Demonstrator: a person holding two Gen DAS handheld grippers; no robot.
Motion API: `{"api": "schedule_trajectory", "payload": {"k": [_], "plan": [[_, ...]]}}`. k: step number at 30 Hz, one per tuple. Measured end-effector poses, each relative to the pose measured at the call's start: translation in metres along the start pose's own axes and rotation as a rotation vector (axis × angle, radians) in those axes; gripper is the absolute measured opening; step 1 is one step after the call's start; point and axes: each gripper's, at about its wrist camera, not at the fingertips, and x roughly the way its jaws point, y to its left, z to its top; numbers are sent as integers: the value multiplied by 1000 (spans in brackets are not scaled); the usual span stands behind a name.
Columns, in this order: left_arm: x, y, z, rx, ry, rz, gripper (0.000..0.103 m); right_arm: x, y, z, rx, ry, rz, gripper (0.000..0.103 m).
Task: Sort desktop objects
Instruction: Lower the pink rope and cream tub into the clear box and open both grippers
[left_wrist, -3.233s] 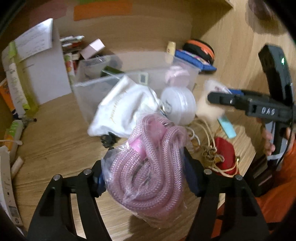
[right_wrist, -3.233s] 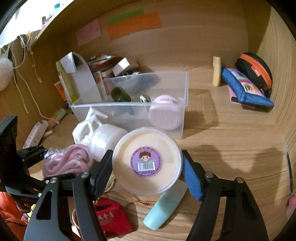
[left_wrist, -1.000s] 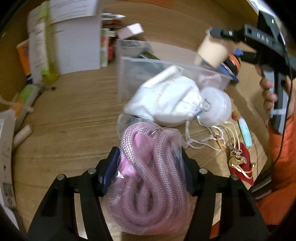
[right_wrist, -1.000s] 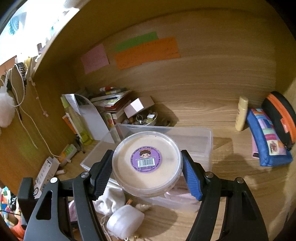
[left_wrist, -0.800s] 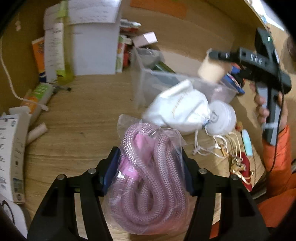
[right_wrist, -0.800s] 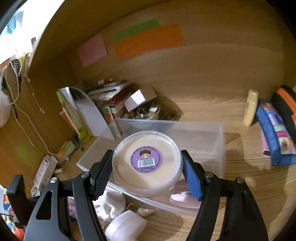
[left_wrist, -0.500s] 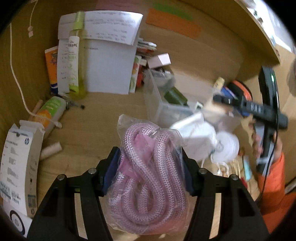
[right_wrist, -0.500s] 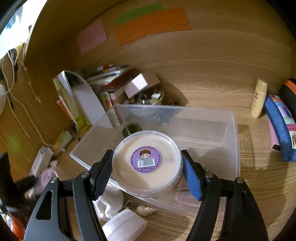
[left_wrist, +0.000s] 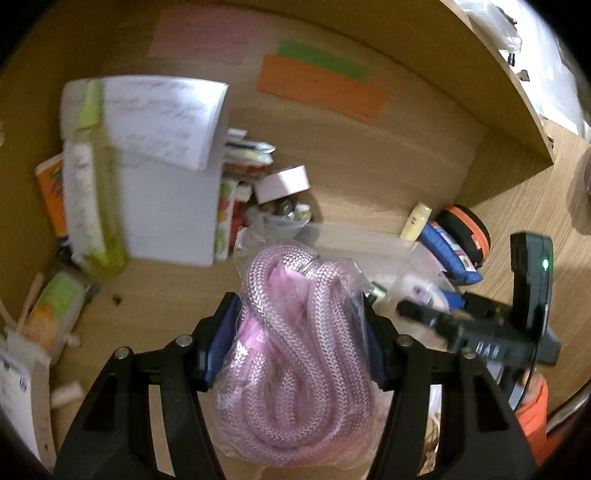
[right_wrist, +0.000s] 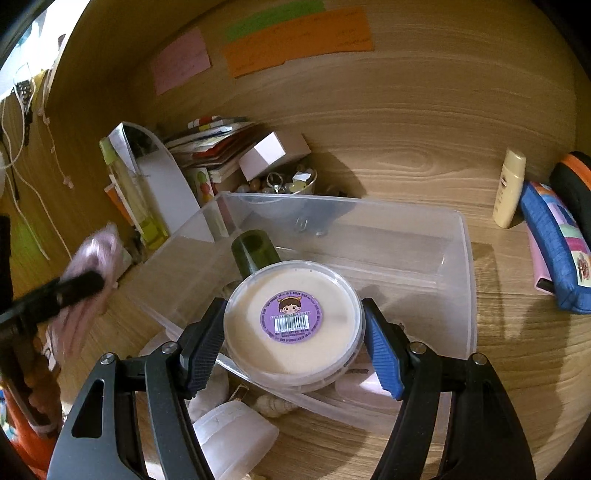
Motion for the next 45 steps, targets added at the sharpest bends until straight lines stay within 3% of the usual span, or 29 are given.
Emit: {"api": "schedule_trajectory", "payload": {"k": [12,15,18,27,31,35,45], "plan": [[65,-30,23,72,85,-7,60,-8,0,-1,-16,-42,-29,72],[71,-30,20,71,96,0,60,-12,-2,0,-3,-60,-33,81],[74,-31,18,79,101,26,60,-16,-3,1,3,-74,-34,82],[39,-33,22,102,26,30,64,-22,-7,6,13,-95,-46,82],[15,-32,18,126,-26,55,76,-42,-9,6,18,-142,-72,82],[-1,-27,8,131,-40,61,85,-66,-9,0,10,-178,-119,82],[-16,-4,-31,104,-51,90,92,-101,-1,-39,-84,-199,-250,82]]}}
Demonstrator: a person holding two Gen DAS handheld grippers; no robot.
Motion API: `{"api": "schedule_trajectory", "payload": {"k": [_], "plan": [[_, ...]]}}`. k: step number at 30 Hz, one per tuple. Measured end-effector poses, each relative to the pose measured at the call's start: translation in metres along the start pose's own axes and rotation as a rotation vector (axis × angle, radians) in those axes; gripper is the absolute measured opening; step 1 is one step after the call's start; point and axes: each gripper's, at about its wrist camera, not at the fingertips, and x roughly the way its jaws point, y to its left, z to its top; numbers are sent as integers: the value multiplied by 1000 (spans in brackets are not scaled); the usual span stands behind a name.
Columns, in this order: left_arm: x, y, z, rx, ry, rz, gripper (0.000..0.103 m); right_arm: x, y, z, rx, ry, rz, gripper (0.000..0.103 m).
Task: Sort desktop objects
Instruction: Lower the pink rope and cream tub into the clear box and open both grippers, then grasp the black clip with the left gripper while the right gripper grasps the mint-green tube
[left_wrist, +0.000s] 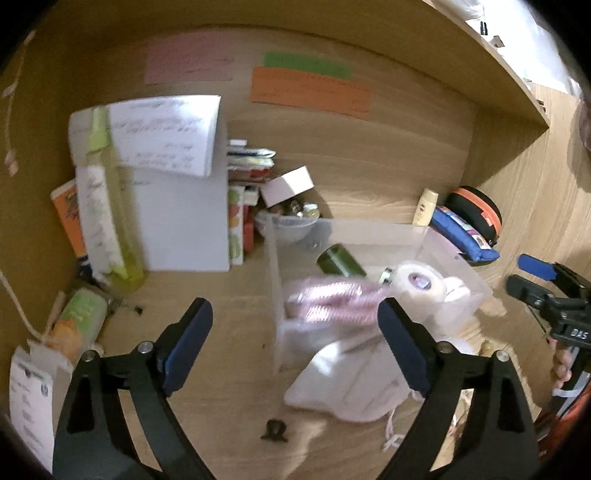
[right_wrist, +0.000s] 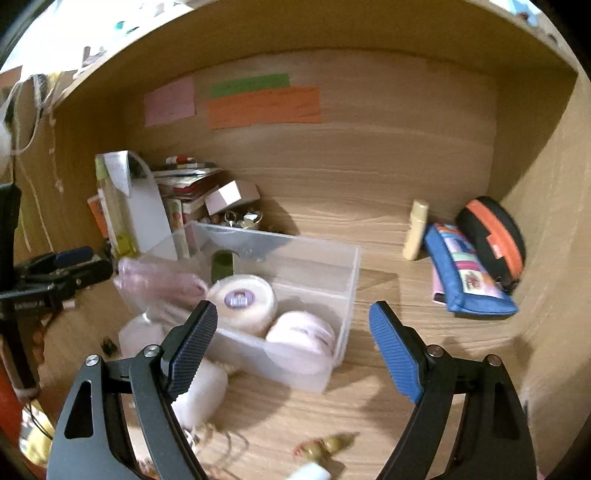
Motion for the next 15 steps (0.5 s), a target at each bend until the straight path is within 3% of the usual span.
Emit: {"api": "schedule_trajectory", "payload": {"k": [2,8,15], "plan": [[-2,5,-10,-20,11,2,97,-5,-1,-8,-12,4,-14,82],[-7,20,-31,-66,84,37,98,-9,-12,-36,21,86,-47,82],[-11,16,-55,-13,134,66,98,-7,-14,-67,57,200,-62,82]]}}
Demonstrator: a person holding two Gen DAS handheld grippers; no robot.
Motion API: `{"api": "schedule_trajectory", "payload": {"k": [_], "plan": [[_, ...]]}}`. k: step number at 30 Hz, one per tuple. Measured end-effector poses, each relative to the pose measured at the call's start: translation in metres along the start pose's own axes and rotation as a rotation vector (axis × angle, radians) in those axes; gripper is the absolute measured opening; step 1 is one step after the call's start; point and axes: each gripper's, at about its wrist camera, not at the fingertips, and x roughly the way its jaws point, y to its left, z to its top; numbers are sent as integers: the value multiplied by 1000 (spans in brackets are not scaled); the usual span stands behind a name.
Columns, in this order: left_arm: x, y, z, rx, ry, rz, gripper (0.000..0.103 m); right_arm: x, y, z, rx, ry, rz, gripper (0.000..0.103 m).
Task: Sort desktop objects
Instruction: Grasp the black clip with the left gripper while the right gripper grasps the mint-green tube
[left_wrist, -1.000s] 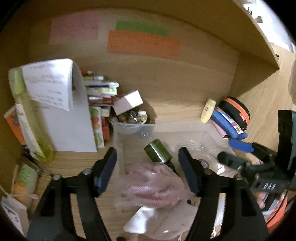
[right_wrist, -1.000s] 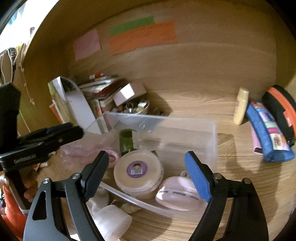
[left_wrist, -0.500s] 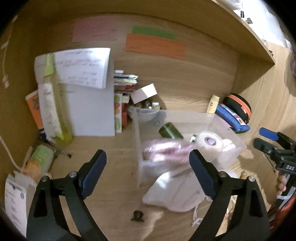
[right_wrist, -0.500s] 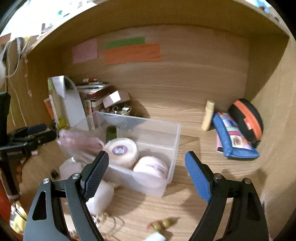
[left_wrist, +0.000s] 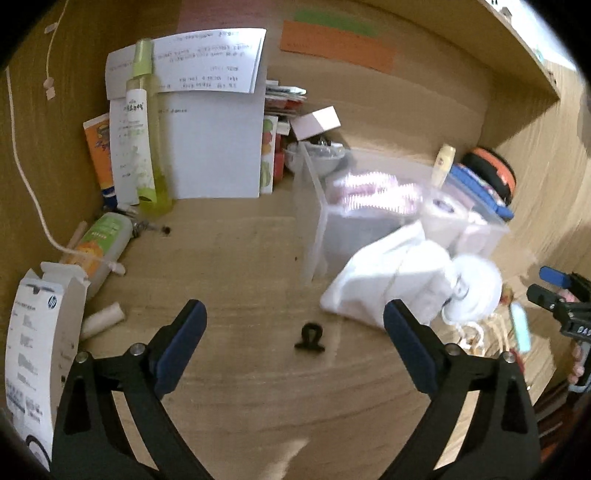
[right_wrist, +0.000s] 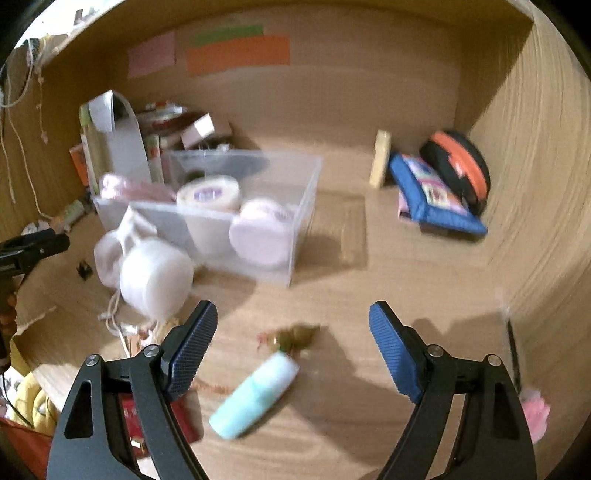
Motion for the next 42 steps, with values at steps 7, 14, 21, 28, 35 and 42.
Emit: {"api": "schedule_trajectory", "payload": {"k": [7,14,21,28,35,42], "plan": [[12,-3,-8,25,68,-8,92,3,0,-19,36,67,6,82],[26,-15,-11,82,113,-24,67,5,1,-30,45,101,23,81],[34,-29,-9,165,135,-17,54,16,5,-31,54,124,46,61],[44,-29,-9,167,165,-25,28,19,6,-31,38,129,71,36],[41,-26,-10,160,163,11,19,18,-6,-33,94,117,115,22],[22,-29,-3,153,84,19,19,9,-14,-28,123,76,132,22]]}}
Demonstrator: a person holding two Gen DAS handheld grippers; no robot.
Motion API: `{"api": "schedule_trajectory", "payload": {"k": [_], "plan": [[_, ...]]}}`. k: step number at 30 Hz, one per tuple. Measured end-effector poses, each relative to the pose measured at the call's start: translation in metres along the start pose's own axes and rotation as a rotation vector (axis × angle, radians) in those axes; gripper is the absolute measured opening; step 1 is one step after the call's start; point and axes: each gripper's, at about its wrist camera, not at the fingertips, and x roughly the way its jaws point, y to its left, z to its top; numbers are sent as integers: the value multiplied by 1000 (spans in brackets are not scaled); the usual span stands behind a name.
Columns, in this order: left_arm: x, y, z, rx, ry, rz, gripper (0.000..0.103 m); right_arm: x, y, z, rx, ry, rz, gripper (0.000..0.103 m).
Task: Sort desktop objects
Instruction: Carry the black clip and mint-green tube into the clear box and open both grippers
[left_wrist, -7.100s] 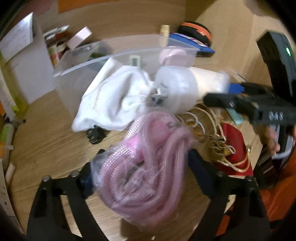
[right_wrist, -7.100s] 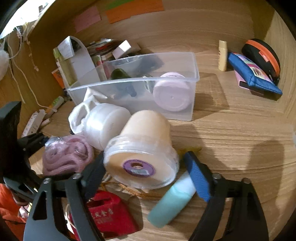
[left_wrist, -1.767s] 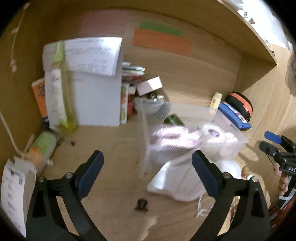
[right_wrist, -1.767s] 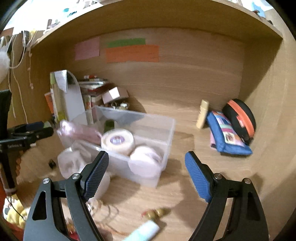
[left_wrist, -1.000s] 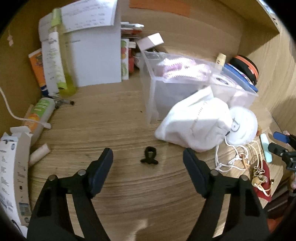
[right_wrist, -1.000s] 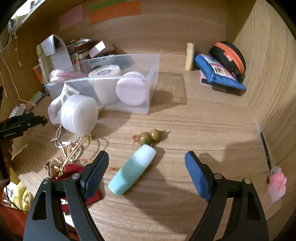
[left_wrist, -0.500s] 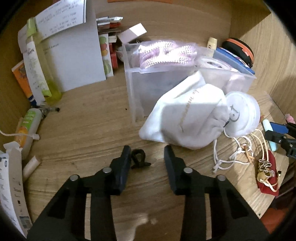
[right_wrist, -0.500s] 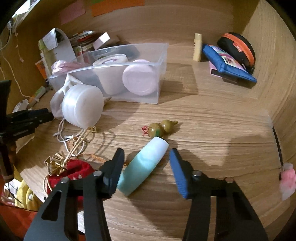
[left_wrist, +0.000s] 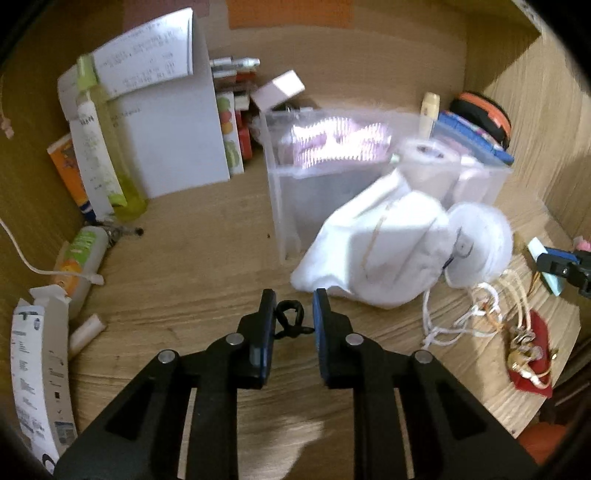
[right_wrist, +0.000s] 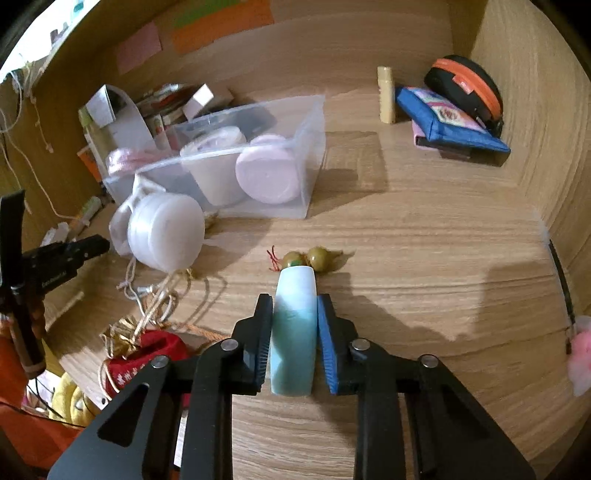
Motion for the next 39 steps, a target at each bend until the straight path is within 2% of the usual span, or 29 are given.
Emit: {"api": "schedule_trajectory", "payload": {"k": [14,21,27,33,39], "plan": [[-23,4,39,-67,-159,-32,19,-34,2,35,-37,-151,-3,22],[-31,5,57,-96,-229,-51,19,-34,0,59,-42,-204,19,22],[-31,-4,80,-73,-276,-68,19,-23,4,82,-52,-235,60,22],[-20,-13,103,-57,-282,-114,19,-4,9,106,-80,-238,110,22],[8,-29,116,-44,-221,-190,19,20,12,123,-103,-201,130,22]]}}
